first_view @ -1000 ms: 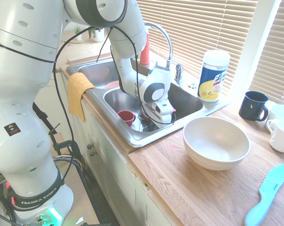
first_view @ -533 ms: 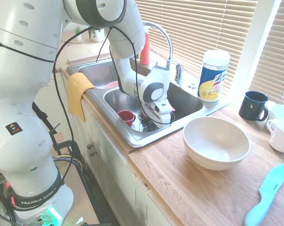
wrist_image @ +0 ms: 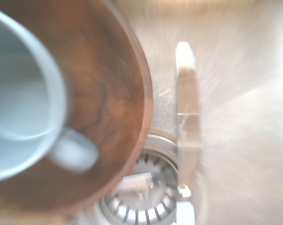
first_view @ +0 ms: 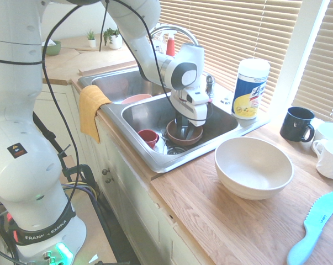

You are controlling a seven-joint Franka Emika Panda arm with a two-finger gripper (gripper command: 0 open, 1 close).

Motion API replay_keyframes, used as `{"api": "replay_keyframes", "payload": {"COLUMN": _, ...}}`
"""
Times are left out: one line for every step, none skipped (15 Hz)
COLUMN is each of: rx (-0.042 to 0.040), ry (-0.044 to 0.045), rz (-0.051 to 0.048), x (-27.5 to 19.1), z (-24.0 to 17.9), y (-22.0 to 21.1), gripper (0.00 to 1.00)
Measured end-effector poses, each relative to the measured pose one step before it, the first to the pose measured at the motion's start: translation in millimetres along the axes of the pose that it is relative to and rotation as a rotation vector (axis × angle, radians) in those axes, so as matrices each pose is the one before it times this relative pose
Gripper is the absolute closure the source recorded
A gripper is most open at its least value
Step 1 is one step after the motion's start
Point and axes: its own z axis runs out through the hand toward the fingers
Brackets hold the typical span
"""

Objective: Put the knife into the sink

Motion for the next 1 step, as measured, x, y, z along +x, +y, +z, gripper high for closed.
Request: {"api": "replay_keyframes", "payload": {"rx": -0.00806, "ry": -0.00541, "rz": -0.00505, "x": -7.17, "z": -28.29, "y": 6.49, "gripper": 0.0}}
